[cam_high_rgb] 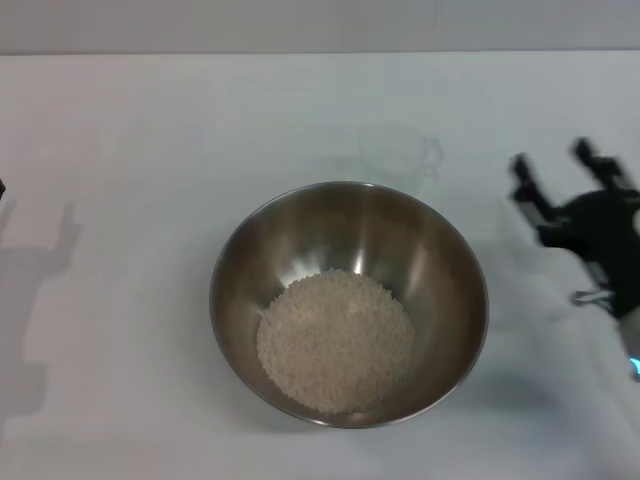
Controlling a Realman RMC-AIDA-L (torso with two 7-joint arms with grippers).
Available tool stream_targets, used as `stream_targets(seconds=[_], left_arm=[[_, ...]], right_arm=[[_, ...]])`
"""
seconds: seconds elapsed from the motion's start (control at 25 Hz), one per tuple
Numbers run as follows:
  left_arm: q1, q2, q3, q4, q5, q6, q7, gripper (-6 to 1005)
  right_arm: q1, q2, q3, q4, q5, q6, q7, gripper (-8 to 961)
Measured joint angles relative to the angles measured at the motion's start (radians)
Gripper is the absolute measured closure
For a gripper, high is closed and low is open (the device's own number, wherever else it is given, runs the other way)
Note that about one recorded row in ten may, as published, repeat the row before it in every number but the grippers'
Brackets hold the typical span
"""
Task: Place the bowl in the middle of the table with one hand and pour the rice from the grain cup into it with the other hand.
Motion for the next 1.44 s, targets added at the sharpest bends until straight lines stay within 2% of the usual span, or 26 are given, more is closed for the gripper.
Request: stream_targets(seconds=[0.12,0.32,0.6,1.44], left_arm=[[0.005,0.000,0.000,0.002,-0.021,0.000,-0.001,157],[0.012,0.000,0.000,0.011,-0.035,0.000,-0.026,157],[0.012,0.000,0.000,0.028,-0.047,0.000,-0.079,157],[0.000,0.001,-0.010,0.040,-0.049,-0.023,-0.068,157]], right_arm=[[-0.100,-0.001,0.070,-0.006,0.003,-0.190,0.007,211],[-0.156,0.000,0.153,-0.024,0.003,-0.277,0.048,177],[-0.161,0.004,0.177,-0.035,0.012,-0.282,0.055,177],[-0.166,0.006,0.172,-0.069,0.014,-0.297,0.053,177]])
